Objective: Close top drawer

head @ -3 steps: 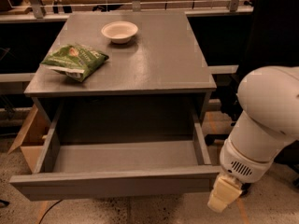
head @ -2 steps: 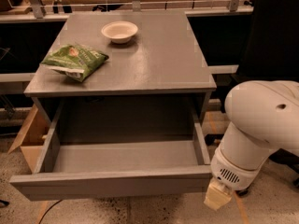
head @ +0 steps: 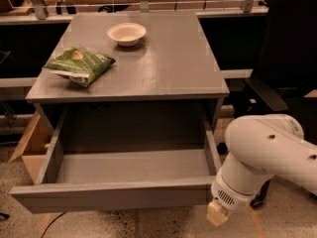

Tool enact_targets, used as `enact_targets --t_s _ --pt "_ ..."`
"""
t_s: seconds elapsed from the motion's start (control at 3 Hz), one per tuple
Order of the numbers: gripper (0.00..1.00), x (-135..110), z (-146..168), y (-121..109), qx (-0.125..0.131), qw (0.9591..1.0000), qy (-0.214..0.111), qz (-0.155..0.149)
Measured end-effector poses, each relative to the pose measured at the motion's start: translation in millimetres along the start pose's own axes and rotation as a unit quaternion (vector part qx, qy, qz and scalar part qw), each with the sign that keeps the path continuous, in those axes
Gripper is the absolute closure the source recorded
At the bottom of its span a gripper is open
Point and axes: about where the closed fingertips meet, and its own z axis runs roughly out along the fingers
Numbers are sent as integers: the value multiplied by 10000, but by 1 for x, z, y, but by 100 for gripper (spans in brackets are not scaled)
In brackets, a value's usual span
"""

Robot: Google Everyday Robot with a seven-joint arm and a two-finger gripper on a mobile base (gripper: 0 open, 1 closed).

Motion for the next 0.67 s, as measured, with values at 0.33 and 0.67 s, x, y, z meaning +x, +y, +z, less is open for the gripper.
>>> enact_targets --t_s 0.33,0.67 --pt "100 -21 16 -10 172 9988 -439 154" --pt "100 -43 17 -19 378 9943 -978 206"
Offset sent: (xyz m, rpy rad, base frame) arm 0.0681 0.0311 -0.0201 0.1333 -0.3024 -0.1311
